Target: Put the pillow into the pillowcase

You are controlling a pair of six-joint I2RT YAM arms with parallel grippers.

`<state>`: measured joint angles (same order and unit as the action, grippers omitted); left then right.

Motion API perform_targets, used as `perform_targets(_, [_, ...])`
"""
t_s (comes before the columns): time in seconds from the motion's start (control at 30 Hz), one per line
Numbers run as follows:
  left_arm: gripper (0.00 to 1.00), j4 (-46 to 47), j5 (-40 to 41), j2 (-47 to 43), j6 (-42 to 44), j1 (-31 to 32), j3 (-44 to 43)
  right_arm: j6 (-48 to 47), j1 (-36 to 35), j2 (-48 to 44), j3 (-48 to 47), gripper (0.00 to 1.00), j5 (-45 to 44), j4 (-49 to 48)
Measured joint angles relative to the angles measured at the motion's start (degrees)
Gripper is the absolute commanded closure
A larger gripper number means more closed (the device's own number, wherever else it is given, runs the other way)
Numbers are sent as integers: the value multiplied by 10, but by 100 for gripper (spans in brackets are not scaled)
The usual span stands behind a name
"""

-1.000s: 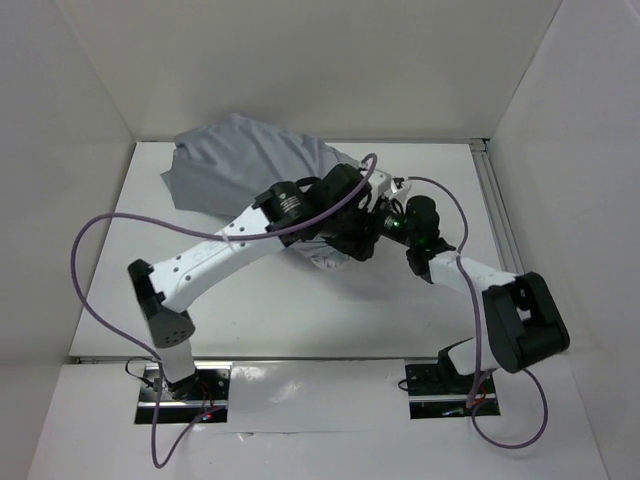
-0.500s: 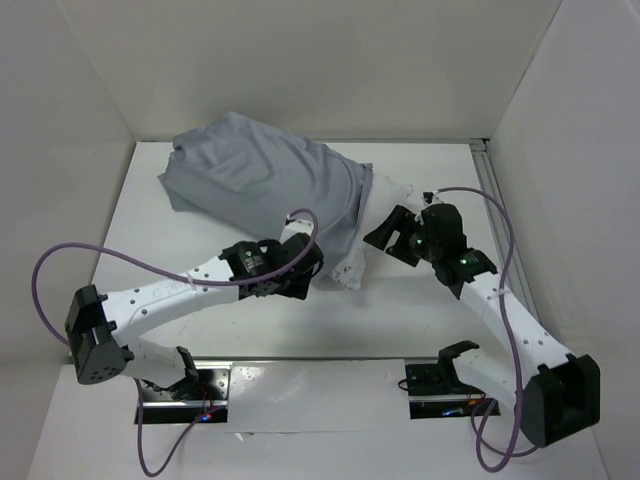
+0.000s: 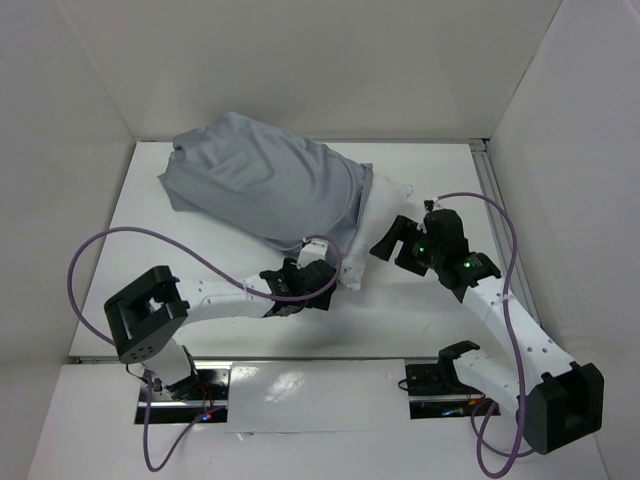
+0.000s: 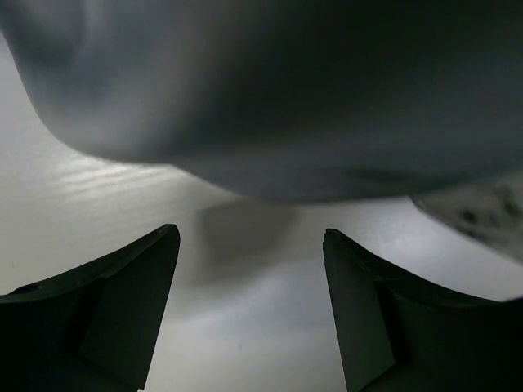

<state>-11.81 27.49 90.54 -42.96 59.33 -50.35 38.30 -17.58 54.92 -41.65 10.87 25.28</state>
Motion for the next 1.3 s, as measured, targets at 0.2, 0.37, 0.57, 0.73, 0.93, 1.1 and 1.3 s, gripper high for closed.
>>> perform_targets(0.2, [30, 60, 60, 58, -37, -36, -12, -10, 0, 9, -1, 15, -5, 11])
perform_targets(0.37, [89, 55, 80, 96, -64, -56, -52, -14, 4, 15, -2, 15, -7, 14])
perform_targets(0.57, [100, 22, 100, 80, -84, -57, -65, -26, 24, 33, -15, 15, -7, 19])
perform_targets(0.73, [100, -42, 100, -72, -103, -81, -39, -58, 44, 47, -62, 15, -29, 38])
perform_targets(0.93, [100, -203, 95, -277, -161, -223, -27, -101, 46, 47, -91, 21, -50, 34])
perform_targets(1.1, [100, -314, 87, -362, -204, -325, -23, -131, 14, 60, -85, 27, -46, 7])
perform_targets(1.3, [100, -376, 78, -398, -200, -396, -20, -163, -186, 115, -60, 22, -109, -76])
